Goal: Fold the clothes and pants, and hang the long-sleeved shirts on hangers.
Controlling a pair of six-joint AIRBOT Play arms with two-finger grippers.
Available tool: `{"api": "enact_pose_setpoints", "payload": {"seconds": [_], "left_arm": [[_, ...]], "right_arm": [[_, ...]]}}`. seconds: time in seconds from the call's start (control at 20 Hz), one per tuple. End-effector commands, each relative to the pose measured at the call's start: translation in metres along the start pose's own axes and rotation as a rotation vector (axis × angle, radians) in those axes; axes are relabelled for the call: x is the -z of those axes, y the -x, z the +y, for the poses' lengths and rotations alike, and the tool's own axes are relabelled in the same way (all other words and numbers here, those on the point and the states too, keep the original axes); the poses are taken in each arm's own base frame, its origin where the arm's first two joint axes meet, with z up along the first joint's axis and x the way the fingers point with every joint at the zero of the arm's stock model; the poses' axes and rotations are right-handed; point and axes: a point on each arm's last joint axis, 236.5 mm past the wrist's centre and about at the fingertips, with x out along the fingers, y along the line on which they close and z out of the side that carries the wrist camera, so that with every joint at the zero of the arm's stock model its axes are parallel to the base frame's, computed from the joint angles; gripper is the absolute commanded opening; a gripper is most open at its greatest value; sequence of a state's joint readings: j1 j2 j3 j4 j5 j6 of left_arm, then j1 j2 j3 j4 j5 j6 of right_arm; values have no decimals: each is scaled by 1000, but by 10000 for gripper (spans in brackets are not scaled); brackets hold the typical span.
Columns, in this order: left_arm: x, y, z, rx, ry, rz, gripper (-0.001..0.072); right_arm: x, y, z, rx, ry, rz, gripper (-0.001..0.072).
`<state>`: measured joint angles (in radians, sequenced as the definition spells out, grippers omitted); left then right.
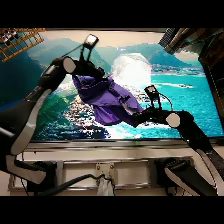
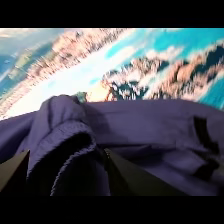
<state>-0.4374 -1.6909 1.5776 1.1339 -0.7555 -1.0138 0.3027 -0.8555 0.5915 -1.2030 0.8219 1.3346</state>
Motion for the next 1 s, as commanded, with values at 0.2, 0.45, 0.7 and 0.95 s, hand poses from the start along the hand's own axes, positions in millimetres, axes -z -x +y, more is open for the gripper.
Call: {"api": "enact_pose_setpoints", "payload": {"seconds": [0.2, 0.45, 0.7, 0.95], "left_arm": [[26, -66, -13, 31, -275, 90, 584], [55, -94, 7, 16, -231, 131, 511], [15, -47, 23, -29, -68, 51, 8], [-45, 31, 9, -53, -130, -67, 8]], "right_arm": [[-3, 0, 0, 4, -46, -11, 698], [-9, 0, -2, 9, -62, -39, 697], [2, -3, -14, 59, 43, 9, 714], [8, -16, -25, 86, 186, 44, 720]]}}
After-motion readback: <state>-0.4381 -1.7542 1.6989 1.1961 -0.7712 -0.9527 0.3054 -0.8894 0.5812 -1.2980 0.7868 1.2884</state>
